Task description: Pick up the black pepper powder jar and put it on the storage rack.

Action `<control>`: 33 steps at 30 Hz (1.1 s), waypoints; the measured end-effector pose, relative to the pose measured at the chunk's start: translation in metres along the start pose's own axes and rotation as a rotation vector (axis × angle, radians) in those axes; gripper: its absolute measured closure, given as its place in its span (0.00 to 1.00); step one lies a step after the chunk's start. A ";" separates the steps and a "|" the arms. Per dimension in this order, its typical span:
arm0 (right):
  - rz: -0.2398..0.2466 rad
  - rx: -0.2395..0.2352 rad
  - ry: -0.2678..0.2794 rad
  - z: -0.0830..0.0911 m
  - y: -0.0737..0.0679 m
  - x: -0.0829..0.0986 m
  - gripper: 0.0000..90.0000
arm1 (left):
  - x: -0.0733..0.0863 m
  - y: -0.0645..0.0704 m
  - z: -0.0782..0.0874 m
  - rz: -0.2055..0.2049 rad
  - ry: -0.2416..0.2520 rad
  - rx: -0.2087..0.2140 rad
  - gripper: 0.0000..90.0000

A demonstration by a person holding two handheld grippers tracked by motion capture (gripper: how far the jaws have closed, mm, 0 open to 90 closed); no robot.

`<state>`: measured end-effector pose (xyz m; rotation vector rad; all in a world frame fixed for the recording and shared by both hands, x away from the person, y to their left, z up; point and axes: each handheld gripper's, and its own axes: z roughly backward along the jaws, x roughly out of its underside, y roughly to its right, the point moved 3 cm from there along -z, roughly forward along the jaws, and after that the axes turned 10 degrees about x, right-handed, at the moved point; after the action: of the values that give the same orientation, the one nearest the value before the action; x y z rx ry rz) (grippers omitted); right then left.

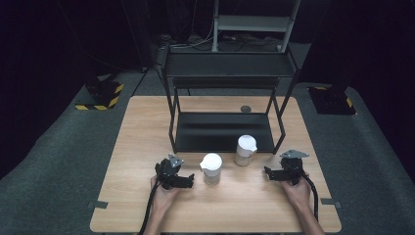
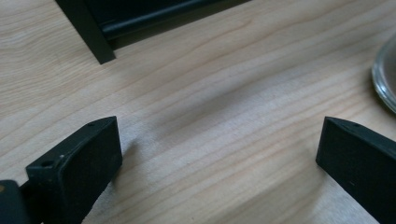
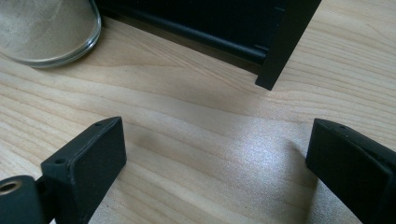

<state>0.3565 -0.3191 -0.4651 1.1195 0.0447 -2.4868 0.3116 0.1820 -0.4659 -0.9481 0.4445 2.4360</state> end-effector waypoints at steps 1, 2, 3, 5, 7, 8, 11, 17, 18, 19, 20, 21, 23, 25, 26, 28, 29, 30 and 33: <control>-0.001 0.000 0.000 0.000 0.000 0.000 0.05 | 0.000 0.001 0.001 -0.006 -0.002 0.001 0.00; -0.001 0.000 0.000 0.000 0.000 0.000 0.05 | 0.000 0.002 0.002 -0.011 -0.004 0.005 0.00; -0.001 0.000 0.000 0.000 0.000 0.000 0.05 | 0.001 0.004 0.003 -0.020 -0.004 0.008 0.00; -0.001 0.000 -0.001 0.000 0.000 0.000 0.05 | 0.002 0.005 0.005 -0.034 -0.004 0.023 0.00; -0.001 0.001 0.000 0.000 0.000 0.000 0.05 | 0.005 0.006 0.006 -0.038 0.000 0.043 0.01; -0.002 0.001 0.000 0.000 0.000 0.000 0.05 | 0.006 0.008 0.006 -0.042 0.001 0.048 0.01; -0.002 0.001 -0.001 0.000 0.000 0.000 0.05 | 0.008 0.012 0.007 -0.041 0.012 0.067 0.01; -0.002 0.001 -0.001 0.000 0.000 0.000 0.05 | 0.003 0.013 0.011 -0.081 -0.011 0.137 0.02; -0.002 0.001 -0.001 0.000 0.000 0.000 0.05 | 0.002 0.013 0.011 -0.086 -0.011 0.147 0.02; -0.002 0.001 -0.001 0.000 0.000 0.000 0.05 | 0.001 0.014 0.011 -0.087 -0.012 0.154 0.02; -0.001 0.001 0.000 0.000 0.000 0.000 0.05 | 0.001 0.015 0.010 -0.095 -0.014 0.157 0.02; -0.002 0.001 -0.001 0.000 0.000 0.000 0.05 | 0.000 0.016 0.009 -0.099 -0.016 0.161 0.02; -0.001 0.001 0.000 0.000 0.000 0.000 0.05 | -0.001 0.017 0.008 -0.107 -0.014 0.167 0.03; -0.002 0.001 -0.001 0.000 0.000 0.000 0.05 | -0.002 0.019 0.008 -0.106 -0.003 0.180 0.03; -0.001 0.001 -0.001 0.000 0.000 0.000 0.05 | -0.002 0.019 0.008 -0.111 -0.002 0.185 0.03; -0.002 0.001 -0.001 0.000 0.000 0.000 0.05 | -0.004 0.021 0.007 -0.123 -0.001 0.195 0.04; -0.001 0.001 -0.001 0.000 0.000 0.000 0.05 | -0.005 0.022 0.006 -0.130 -0.004 0.200 0.04; -0.001 0.001 -0.001 0.000 0.000 0.000 0.05 | -0.006 0.023 0.005 -0.137 -0.004 0.201 0.04; -0.001 0.001 0.000 0.000 0.000 0.000 0.05 | -0.007 0.025 0.005 -0.139 0.007 0.216 0.05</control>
<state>0.3563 -0.3189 -0.4651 1.1203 0.0439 -2.4877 0.3000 0.1612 -0.4549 -0.8646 0.6095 2.2095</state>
